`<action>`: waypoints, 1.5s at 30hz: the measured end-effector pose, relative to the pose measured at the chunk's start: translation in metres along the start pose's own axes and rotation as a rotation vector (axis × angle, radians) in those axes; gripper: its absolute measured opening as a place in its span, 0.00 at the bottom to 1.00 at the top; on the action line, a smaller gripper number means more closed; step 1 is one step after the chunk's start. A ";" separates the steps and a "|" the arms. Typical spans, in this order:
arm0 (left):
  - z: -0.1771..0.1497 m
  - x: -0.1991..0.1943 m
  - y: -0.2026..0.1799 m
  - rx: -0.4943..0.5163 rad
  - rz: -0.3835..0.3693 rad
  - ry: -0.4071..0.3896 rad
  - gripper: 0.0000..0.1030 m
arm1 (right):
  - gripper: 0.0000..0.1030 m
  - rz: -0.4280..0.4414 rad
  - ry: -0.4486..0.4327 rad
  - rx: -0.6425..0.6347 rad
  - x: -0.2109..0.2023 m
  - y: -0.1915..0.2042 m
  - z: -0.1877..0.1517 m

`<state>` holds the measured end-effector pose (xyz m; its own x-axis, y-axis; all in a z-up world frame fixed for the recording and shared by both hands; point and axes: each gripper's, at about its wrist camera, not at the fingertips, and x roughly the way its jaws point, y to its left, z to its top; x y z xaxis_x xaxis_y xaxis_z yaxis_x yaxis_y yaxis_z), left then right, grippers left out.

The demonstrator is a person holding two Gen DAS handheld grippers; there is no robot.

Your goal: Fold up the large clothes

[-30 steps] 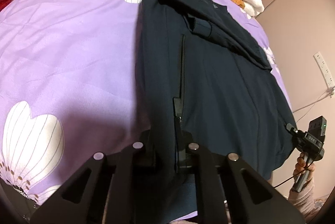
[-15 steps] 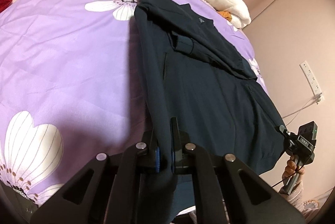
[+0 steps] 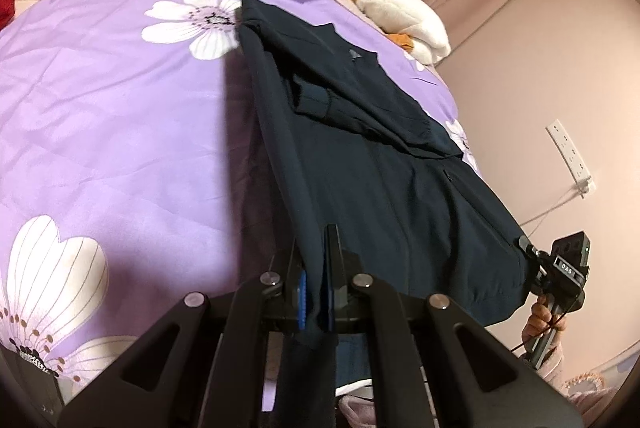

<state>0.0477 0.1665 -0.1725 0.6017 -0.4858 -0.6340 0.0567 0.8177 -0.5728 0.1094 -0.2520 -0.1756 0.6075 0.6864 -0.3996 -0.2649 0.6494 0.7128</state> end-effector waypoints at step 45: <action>-0.002 -0.095 -0.016 -0.026 -0.105 -0.102 0.06 | 0.09 0.170 -0.051 -0.121 -0.037 0.050 0.017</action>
<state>-0.0120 0.1993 -0.1044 0.6718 -0.5329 -0.5145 0.1035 0.7553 -0.6471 0.0865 -0.2502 -0.1156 0.5829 0.7739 -0.2476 -0.4527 0.5624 0.6919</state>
